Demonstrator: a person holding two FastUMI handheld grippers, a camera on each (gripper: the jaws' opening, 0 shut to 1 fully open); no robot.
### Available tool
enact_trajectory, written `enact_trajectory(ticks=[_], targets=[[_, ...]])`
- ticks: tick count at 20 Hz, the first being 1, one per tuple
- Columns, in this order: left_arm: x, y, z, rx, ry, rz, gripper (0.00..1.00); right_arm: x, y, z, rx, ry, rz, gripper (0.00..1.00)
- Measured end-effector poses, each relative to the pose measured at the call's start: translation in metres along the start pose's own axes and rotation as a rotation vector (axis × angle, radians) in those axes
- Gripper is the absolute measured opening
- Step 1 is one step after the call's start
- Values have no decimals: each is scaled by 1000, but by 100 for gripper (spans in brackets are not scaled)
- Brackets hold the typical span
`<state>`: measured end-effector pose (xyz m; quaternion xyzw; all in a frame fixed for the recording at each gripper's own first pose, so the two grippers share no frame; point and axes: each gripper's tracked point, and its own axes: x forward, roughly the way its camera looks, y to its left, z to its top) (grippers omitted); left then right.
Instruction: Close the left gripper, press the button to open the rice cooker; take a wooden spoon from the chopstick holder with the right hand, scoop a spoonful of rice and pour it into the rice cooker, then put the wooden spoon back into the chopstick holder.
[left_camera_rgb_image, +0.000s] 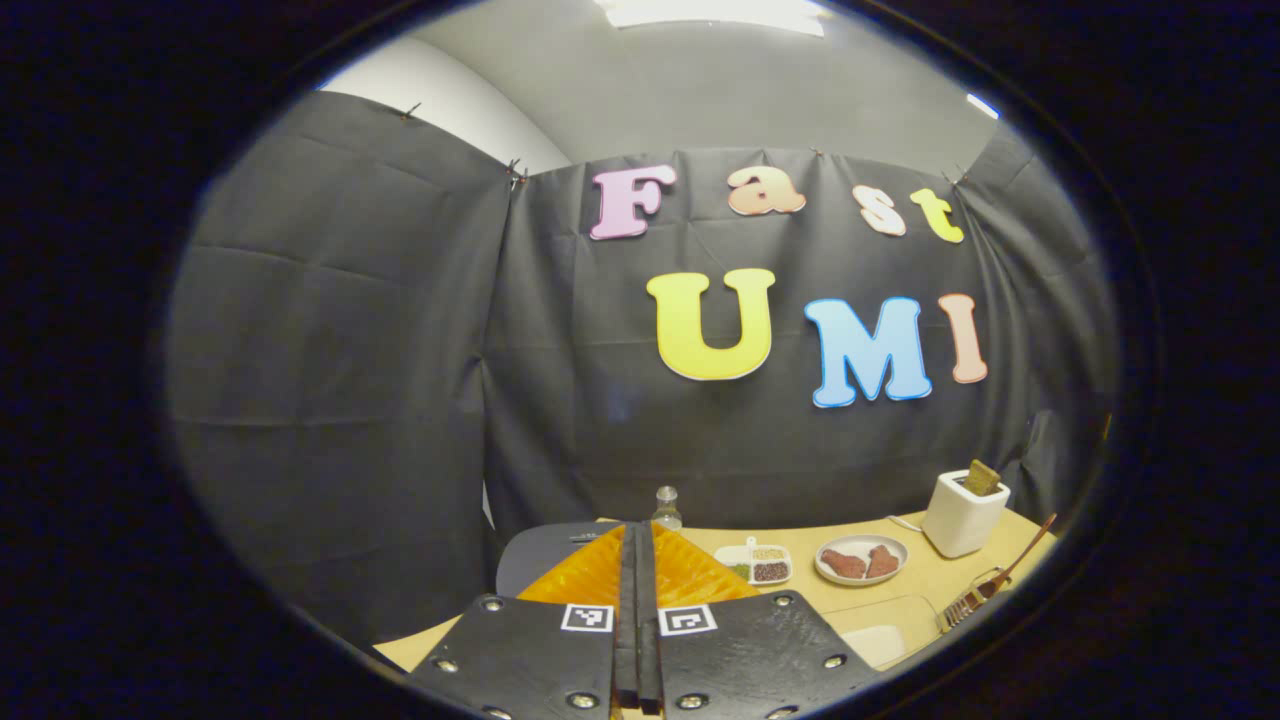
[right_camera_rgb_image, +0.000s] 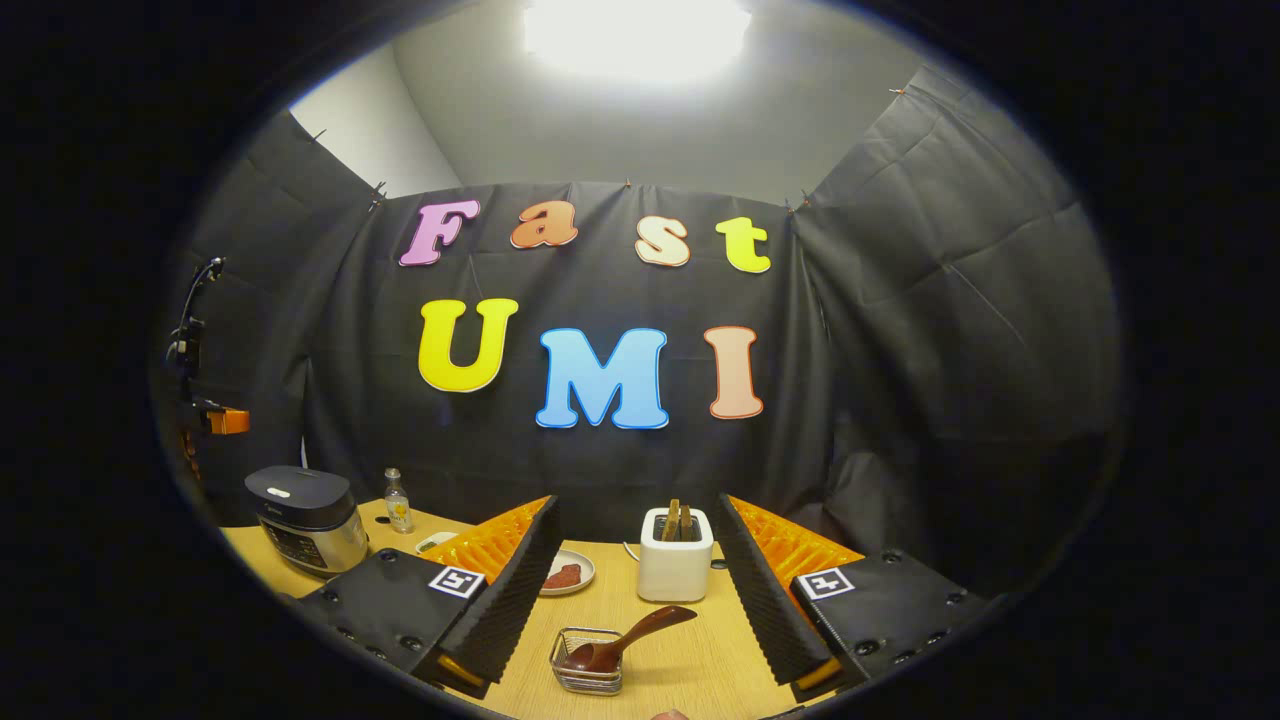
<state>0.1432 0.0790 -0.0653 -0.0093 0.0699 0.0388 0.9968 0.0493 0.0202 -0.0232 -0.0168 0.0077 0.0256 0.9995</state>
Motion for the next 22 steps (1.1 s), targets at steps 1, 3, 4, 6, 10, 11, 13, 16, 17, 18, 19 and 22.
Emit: enact_trajectory(ticks=[1, 3, 4, 6, 10, 11, 13, 16, 17, 18, 19, 22], targets=[[9, 4, -9, -4, 17, -8, 2, 1, 4, -3, -1, 10, -9, 97], [26, 11, -31, -13, 54, -20, 0, 4, 9, -7, -3, 31, -28, 97], [34, 13, -42, -17, 73, -25, 0, 5, 13, -9, -4, 37, -35, 97], [49, 17, -65, -25, 111, -35, 2, 8, 19, -11, -14, 49, -44, 97], [69, 18, -103, -38, 169, -49, 2, 10, 30, -15, -46, 67, -51, 96], [71, 17, -113, -34, 183, -50, 2, 12, 32, -16, -49, 71, -52, 96], [75, 17, -127, -31, 205, -55, 2, 12, 38, -18, -53, 80, -49, 98], [77, 16, -137, -36, 204, -54, 0, 11, 40, -17, -73, 82, -46, 97], [74, 17, -145, -44, 224, -49, 0, 12, 42, -17, -80, 82, -43, 98], [74, 17, -145, -58, 198, -44, 0, 12, 43, -16, -84, 80, -39, 98], [75, 16, -148, -53, 207, -45, 3, 11, 44, -15, -86, 79, -35, 98], [80, 15, -152, -22, 247, -74, 2, 11, 47, -16, -76, 84, -19, 97]])
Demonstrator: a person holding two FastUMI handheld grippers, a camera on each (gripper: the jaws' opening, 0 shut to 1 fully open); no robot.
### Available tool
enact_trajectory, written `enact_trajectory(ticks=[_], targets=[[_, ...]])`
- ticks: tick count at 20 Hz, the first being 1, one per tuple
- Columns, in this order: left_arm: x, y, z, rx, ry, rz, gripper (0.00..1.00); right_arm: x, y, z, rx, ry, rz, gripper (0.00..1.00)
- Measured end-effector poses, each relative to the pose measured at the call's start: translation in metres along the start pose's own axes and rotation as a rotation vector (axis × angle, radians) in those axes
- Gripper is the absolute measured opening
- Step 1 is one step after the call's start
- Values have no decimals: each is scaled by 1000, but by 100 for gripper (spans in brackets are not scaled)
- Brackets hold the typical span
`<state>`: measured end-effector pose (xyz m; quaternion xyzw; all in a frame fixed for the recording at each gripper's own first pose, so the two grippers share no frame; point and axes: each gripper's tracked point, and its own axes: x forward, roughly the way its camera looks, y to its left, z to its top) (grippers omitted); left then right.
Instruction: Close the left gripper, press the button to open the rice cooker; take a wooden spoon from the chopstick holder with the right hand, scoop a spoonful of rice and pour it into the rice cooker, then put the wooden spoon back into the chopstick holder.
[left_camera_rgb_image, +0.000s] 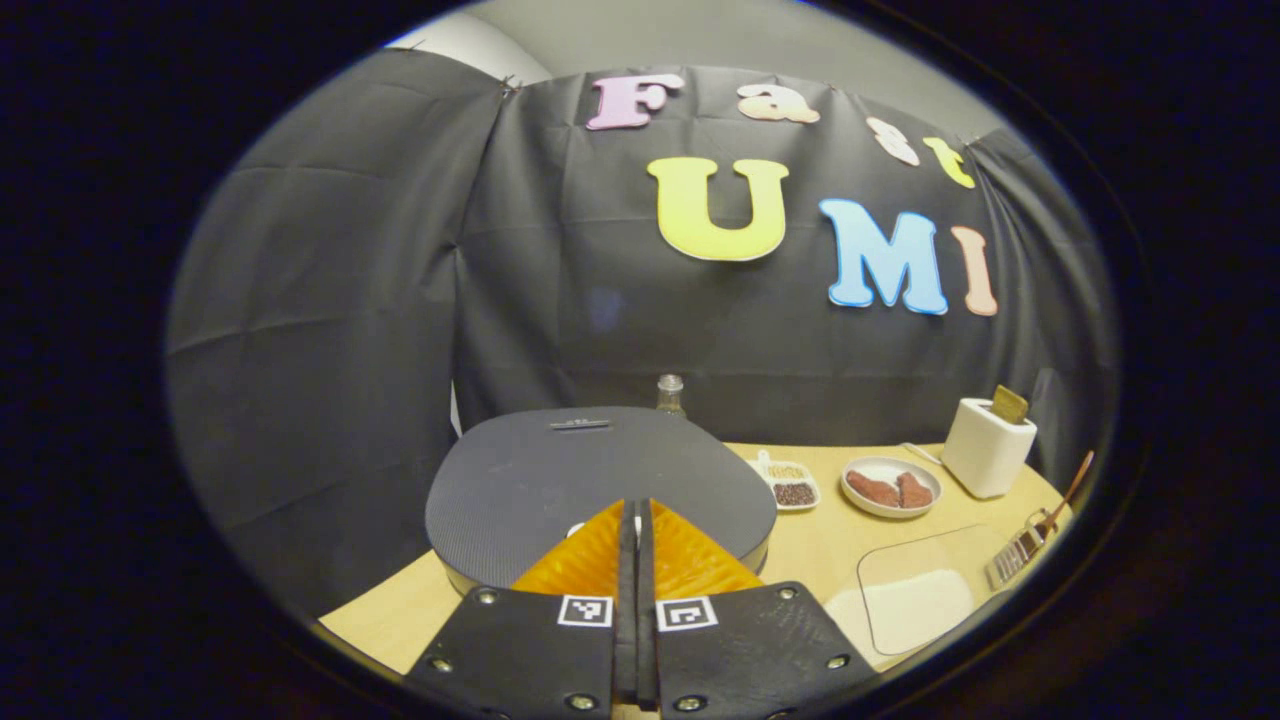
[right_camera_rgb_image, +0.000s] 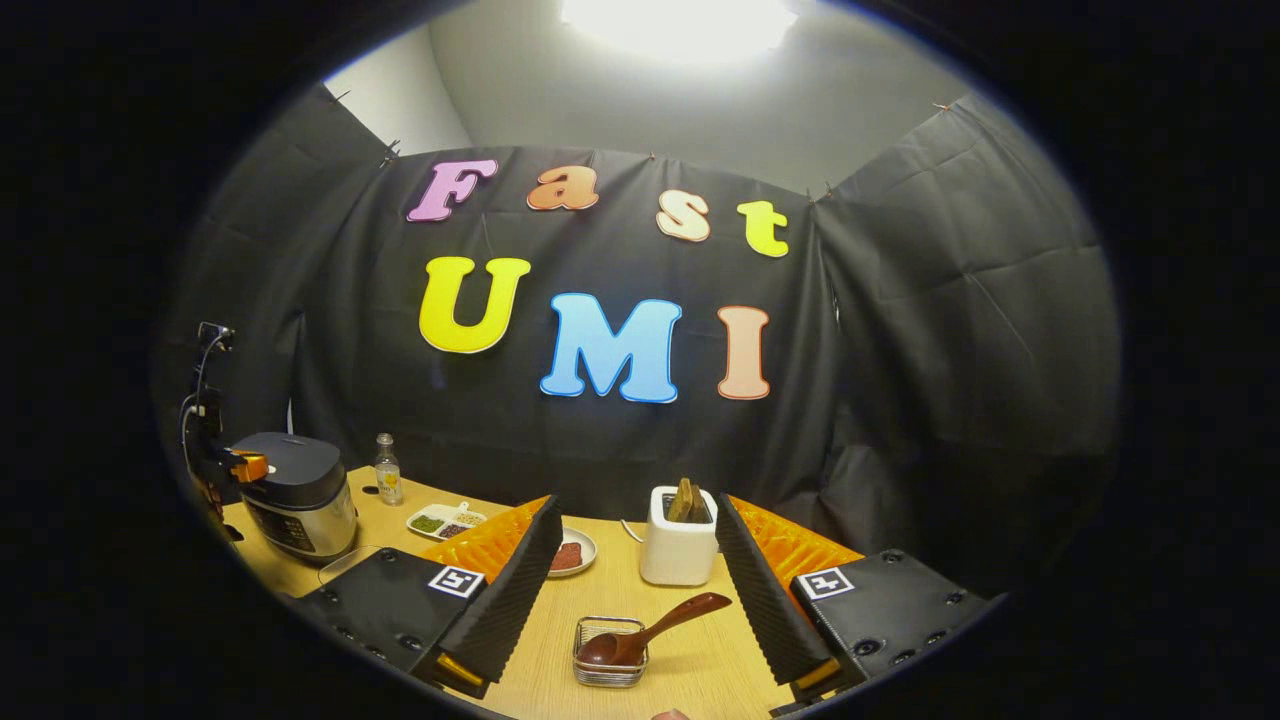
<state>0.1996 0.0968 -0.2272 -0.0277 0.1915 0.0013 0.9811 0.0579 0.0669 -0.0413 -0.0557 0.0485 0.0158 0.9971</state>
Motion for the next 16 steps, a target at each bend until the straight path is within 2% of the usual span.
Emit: enact_trajectory(ticks=[3, 6, 11, 16], targets=[[-3, 2, 4, -88, 16, -17, 2, -1, 2, 2, 10, -9, 22, 97], [-8, 3, 22, -83, -39, 25, 0, -5, 4, 5, 28, -18, 38, 98], [-53, -1, 126, -20, -284, 58, 1, -8, -2, 7, 36, -26, 49, 98], [-110, -8, 186, -63, -433, 61, 0, -8, -12, -4, 64, -5, 55, 98]])
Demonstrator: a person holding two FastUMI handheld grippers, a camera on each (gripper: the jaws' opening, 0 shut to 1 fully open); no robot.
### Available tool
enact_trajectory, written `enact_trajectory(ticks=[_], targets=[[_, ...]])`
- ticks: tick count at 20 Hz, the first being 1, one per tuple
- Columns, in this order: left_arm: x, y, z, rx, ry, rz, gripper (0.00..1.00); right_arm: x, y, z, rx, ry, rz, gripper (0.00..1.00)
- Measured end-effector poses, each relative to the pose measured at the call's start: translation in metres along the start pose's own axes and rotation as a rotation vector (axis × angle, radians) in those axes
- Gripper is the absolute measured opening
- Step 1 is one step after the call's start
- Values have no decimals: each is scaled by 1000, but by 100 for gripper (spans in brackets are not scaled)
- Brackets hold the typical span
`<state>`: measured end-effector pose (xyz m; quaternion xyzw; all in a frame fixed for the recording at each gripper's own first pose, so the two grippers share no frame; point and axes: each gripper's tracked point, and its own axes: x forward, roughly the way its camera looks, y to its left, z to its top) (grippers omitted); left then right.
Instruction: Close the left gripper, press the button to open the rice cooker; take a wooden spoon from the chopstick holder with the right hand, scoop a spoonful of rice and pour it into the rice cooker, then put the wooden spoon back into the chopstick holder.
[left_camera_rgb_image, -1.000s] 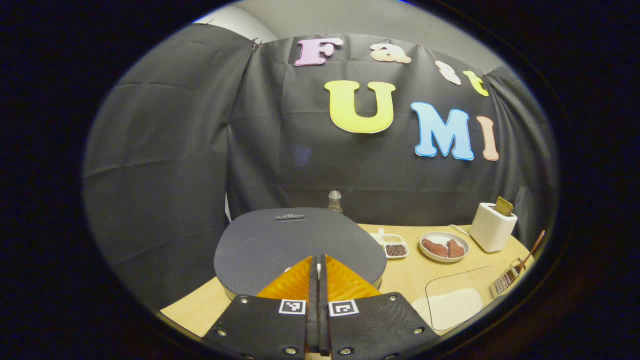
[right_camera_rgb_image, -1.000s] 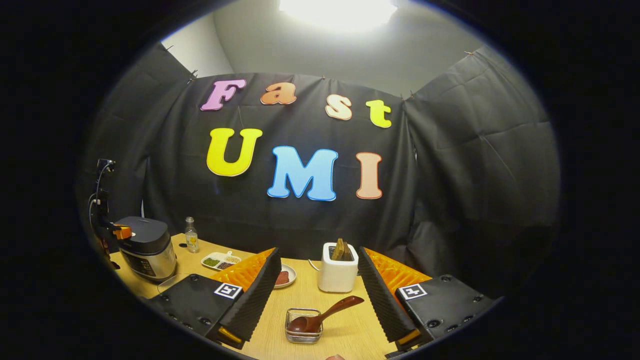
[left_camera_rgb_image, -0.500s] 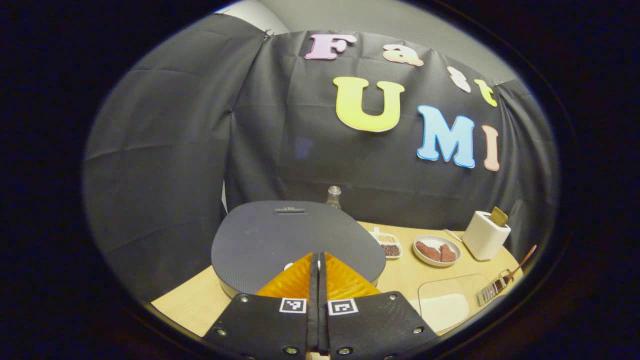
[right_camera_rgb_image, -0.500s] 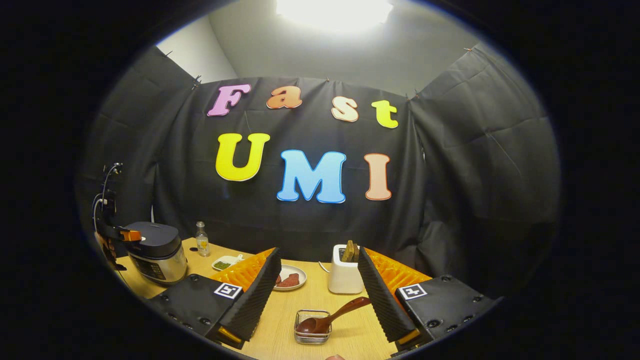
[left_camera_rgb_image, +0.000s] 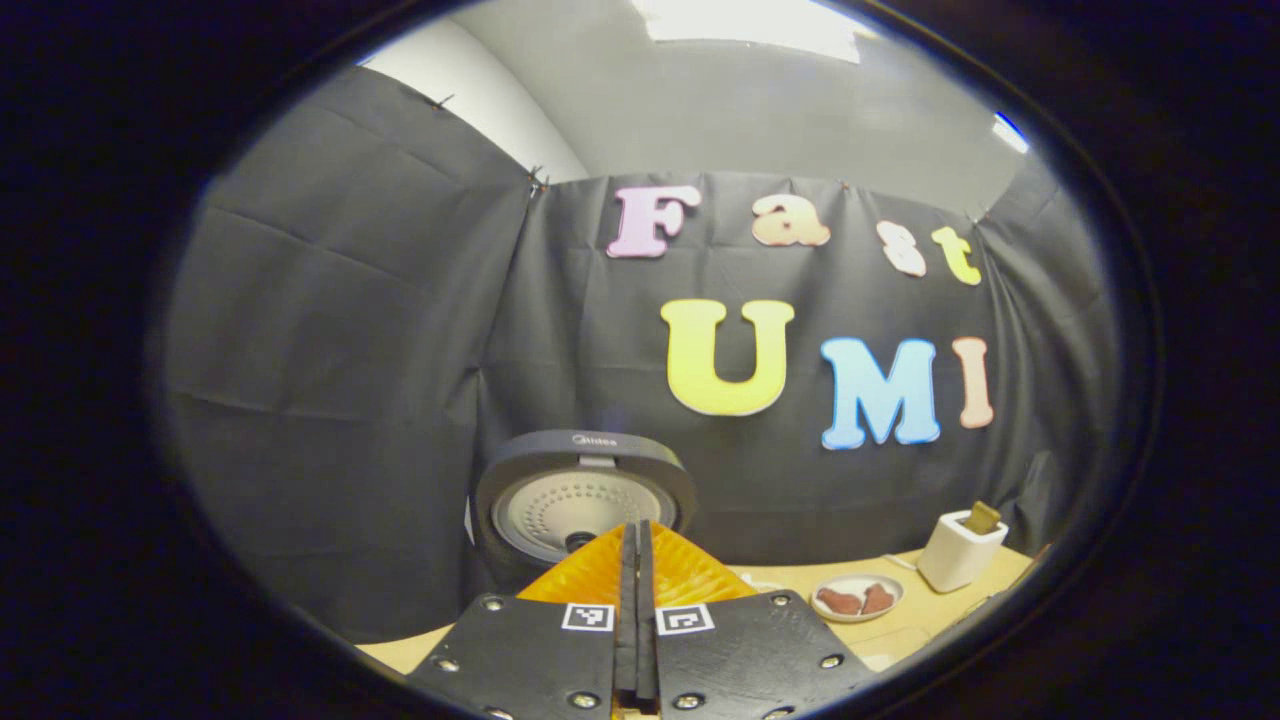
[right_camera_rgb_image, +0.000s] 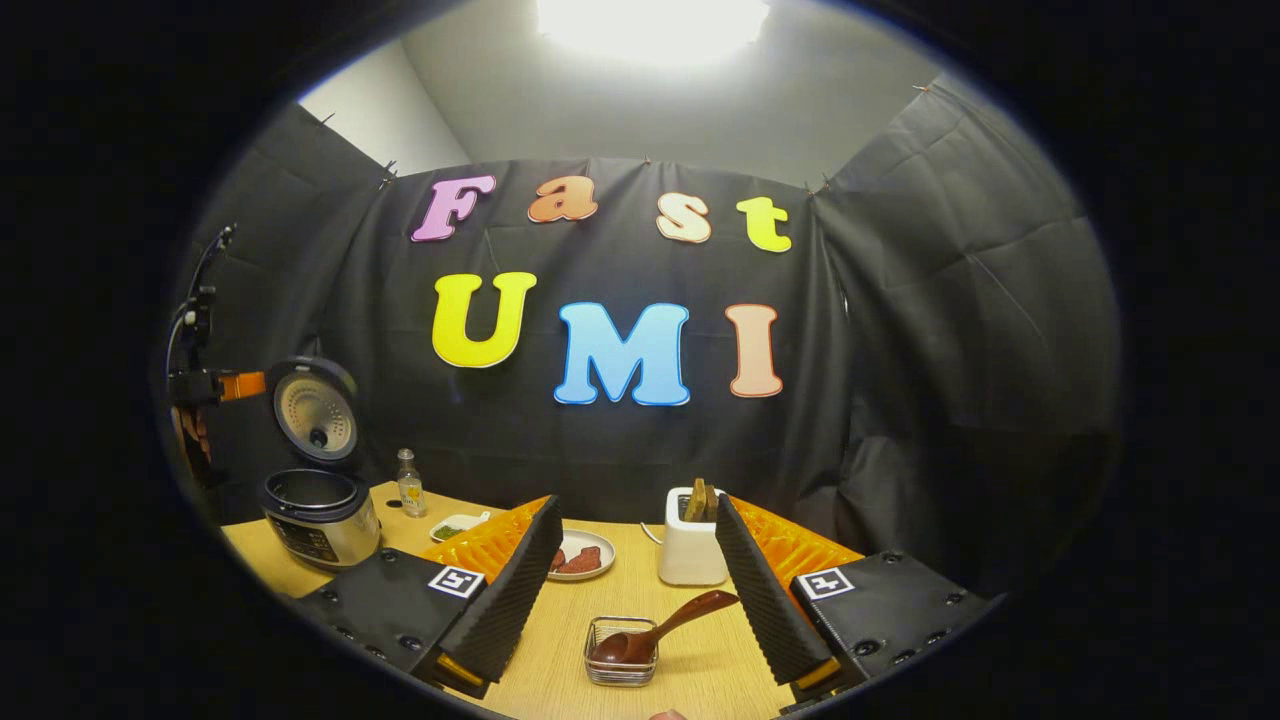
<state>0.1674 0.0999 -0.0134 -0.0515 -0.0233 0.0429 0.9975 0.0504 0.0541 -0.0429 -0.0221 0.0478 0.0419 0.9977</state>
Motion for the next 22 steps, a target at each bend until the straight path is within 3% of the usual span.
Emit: enact_trajectory(ticks=[2, 5, 12, 14, 15, 20, 21, 22], targets=[[-13, -14, 17, -9, -20, -43, 0, 4, -6, -9, 8, 22, 1, 97], [-41, -14, 30, 1, -47, -38, 83, 13, -16, -26, 38, 65, -8, 98], [-97, -8, 34, 93, -33, 3, 84, 39, -44, -77, 150, 193, -50, 97], [-112, -5, 33, 103, -17, 12, 84, 46, -50, -93, 185, 231, -64, 92], [-119, -4, 32, 111, -16, 19, 84, 49, -51, -100, 208, 250, -68, 97], [-144, 3, 41, 157, -17, 43, 84, 60, -46, -144, 314, 383, -60, 98], [-148, 6, 41, 157, -17, 48, 84, 61, -44, -151, 339, 403, -58, 93], [-151, 8, 42, 156, -15, 52, 84, 63, -41, -158, 361, 425, -56, 98]])
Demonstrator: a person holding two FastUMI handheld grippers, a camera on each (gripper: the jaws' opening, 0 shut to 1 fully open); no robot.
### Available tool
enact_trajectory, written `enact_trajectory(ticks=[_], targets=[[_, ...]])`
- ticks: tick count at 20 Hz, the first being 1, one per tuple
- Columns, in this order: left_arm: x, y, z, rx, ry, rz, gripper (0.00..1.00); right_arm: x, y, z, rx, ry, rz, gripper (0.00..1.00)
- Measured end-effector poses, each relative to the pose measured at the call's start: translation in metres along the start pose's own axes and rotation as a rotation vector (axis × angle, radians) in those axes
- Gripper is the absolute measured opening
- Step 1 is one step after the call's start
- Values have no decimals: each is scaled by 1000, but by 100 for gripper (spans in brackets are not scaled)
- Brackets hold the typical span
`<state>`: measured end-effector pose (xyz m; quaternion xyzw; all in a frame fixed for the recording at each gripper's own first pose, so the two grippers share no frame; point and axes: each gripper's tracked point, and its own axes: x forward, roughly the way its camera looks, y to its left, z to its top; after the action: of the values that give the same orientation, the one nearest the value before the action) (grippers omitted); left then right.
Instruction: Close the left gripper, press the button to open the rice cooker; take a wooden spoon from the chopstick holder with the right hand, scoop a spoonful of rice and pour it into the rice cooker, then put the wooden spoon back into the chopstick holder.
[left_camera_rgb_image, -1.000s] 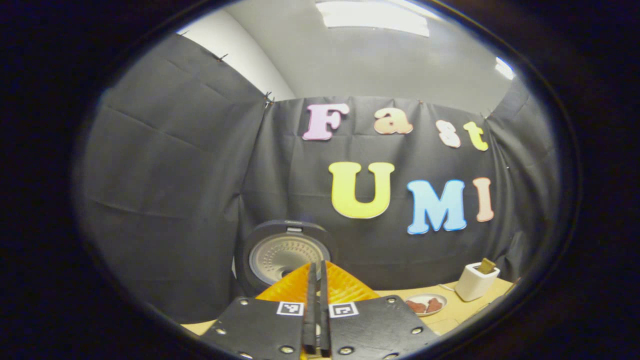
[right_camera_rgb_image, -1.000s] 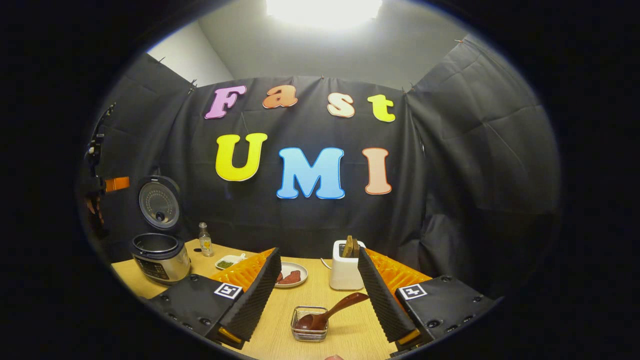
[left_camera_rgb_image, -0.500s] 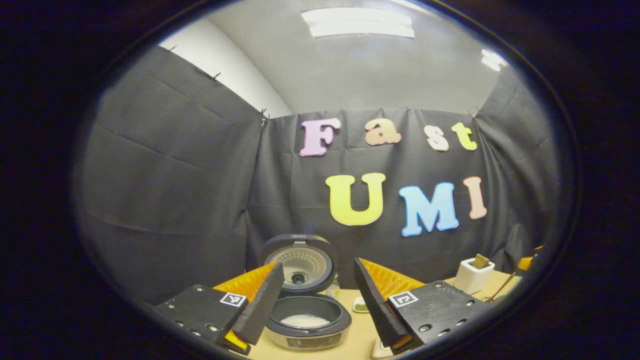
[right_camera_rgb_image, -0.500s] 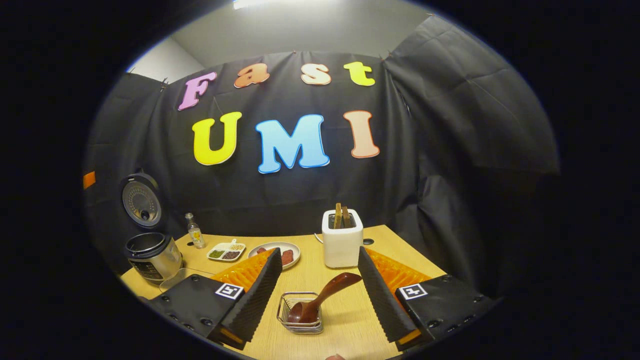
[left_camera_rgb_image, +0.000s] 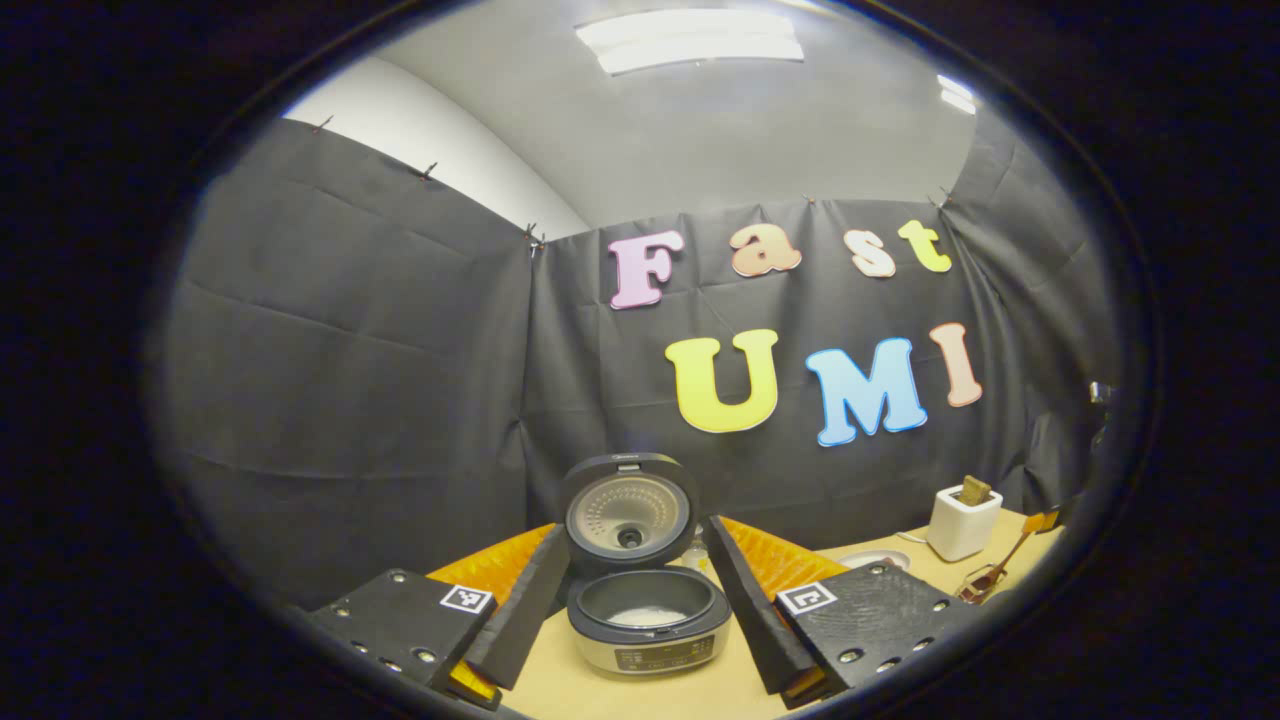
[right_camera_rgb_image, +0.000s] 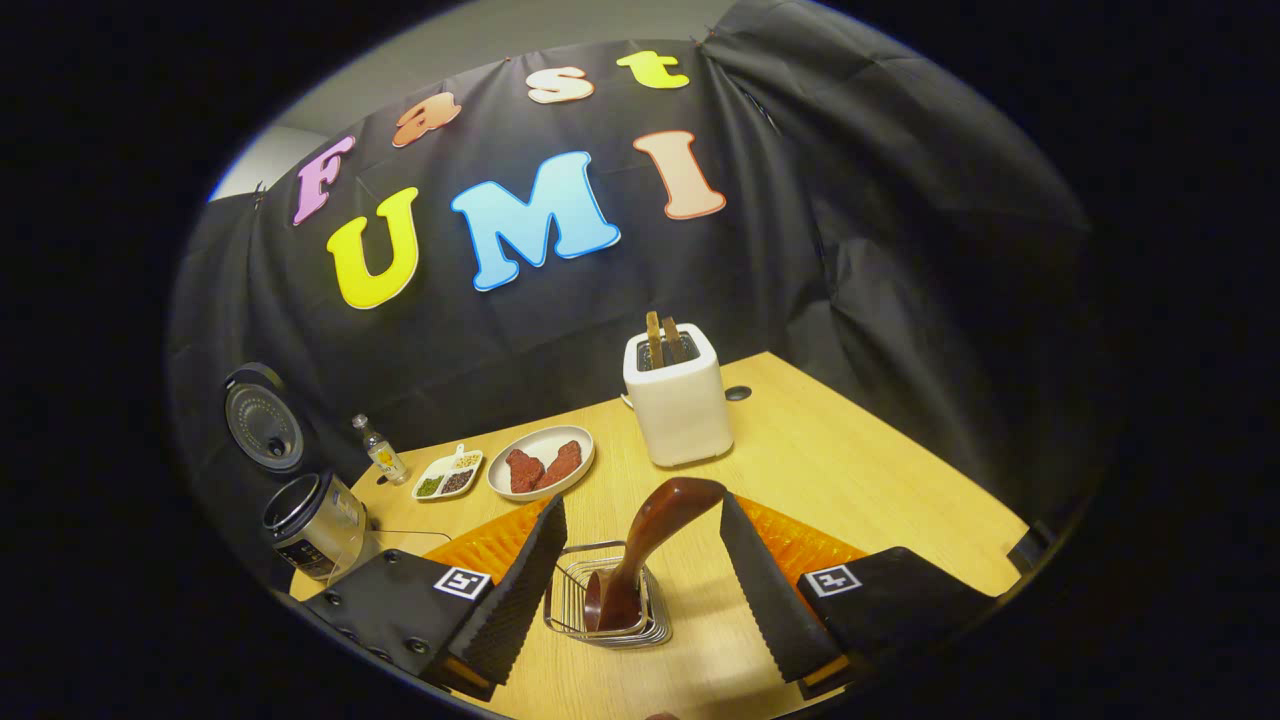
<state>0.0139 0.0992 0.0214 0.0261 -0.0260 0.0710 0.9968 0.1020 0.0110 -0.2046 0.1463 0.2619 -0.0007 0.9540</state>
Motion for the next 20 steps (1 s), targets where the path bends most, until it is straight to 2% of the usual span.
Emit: enact_trajectory(ticks=[3, 4, 5, 6, 7, 8, 9, 10, 12, 13, 14, 15, 16, 20], targets=[[-5, 7, -5, -1, 17, 12, 87, 13, 3, -24, 42, 80, 11, 98], [-7, 11, -5, 3, 21, 16, 87, 17, 5, -29, 54, 96, 17, 92], [-9, 15, -5, 7, 24, 21, 84, 22, 3, -34, 65, 107, 19, 93], [-11, 17, -6, 10, 27, 22, 84, 22, 2, -36, 74, 118, 19, 94], [-12, 19, -7, 14, 33, 20, 87, 27, 4, -39, 86, 132, 19, 92], [-12, 23, -8, 20, 38, 24, 84, 30, 5, -42, 96, 148, 20, 70], [-12, 27, -10, 25, 44, 28, 84, 33, 6, -42, 108, 159, 20, 60], [-11, 30, -10, 25, 48, 31, 84, 37, 6, -43, 115, 170, 22, 63], [-9, 33, -12, 17, 55, 31, 84, 38, 8, -41, 142, 170, 24, 49], [-7, 35, -13, 13, 58, 32, 84, 42, 10, -39, 170, 180, 39, 17], [-5, 37, -14, 8, 61, 34, 84, 44, 10, -40, 173, 192, 26, 19], [-3, 37, -16, 4, 63, 36, 87, 38, 9, -40, 170, 190, 13, 12], [-2, 38, -16, -1, 65, 37, 84, 39, 13, -37, 160, 179, 23, 12], [4, 35, -24, -9, 69, 21, 84, 14, 35, 2, 62, 69, 80, 12]])
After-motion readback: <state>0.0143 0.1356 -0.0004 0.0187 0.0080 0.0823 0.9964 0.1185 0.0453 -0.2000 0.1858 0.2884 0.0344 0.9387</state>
